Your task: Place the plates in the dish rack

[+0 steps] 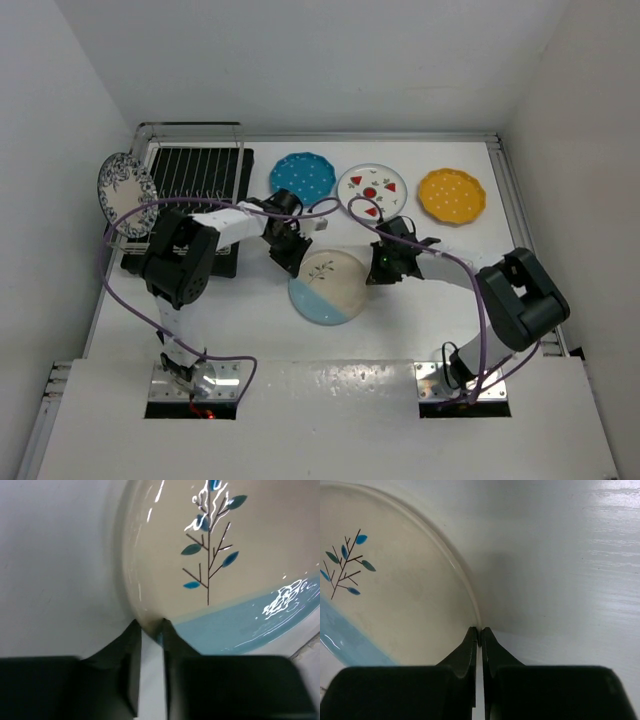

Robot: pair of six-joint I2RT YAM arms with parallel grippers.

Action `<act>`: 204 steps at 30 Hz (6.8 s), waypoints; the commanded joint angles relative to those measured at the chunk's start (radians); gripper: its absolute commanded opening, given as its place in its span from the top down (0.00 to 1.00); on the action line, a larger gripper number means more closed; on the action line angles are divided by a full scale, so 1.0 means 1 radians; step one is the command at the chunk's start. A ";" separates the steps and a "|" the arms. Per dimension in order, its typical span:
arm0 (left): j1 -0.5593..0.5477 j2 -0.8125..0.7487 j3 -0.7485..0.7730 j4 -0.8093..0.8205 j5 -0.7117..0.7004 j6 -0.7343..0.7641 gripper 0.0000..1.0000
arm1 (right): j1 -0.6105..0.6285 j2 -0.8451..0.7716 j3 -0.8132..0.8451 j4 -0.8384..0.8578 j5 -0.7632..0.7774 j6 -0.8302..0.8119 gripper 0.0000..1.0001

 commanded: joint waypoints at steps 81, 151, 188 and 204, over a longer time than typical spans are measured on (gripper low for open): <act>0.133 0.136 0.273 -0.648 0.797 0.761 1.00 | -0.256 0.343 0.030 1.798 -1.100 0.590 1.00; 0.535 -0.444 0.803 -0.282 -0.740 0.112 1.00 | -0.084 -0.340 0.065 -0.130 0.453 -0.193 0.15; 0.934 -0.536 0.188 -0.057 -0.505 0.048 1.00 | -0.011 -0.302 0.154 -0.202 0.444 -0.283 0.15; 0.952 -0.536 0.230 -0.084 -0.491 -0.003 0.53 | -0.012 -0.282 0.147 -0.172 0.416 -0.297 0.15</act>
